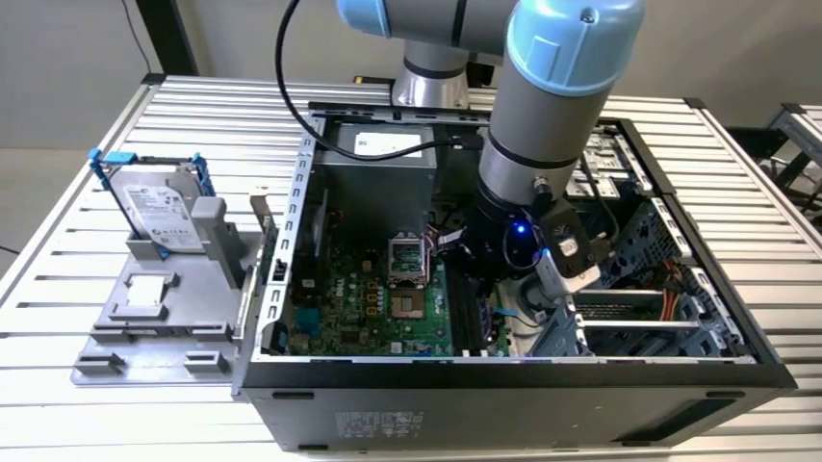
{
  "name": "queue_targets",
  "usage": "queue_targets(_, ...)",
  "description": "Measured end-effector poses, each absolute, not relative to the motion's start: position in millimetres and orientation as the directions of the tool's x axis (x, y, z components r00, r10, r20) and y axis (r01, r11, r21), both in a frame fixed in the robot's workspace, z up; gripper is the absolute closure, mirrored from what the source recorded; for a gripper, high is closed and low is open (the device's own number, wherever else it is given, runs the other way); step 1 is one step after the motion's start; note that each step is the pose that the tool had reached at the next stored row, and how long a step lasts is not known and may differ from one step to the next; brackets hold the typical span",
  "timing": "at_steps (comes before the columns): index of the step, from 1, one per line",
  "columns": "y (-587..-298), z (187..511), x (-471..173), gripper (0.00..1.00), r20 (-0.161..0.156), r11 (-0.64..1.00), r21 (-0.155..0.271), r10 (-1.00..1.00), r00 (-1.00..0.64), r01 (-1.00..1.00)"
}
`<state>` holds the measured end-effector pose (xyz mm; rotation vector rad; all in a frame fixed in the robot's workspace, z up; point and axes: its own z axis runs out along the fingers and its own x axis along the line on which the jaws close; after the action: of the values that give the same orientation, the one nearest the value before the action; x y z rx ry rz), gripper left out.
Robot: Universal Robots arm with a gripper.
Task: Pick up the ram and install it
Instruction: 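Insert the ram into the slot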
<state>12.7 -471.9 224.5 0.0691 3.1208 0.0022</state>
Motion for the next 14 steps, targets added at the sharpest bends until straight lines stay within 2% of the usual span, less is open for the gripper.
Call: queue_targets(14,-471.9,221.8,12.5,1.00,-0.020,1.000,0.002,0.017,-1.000,0.017)
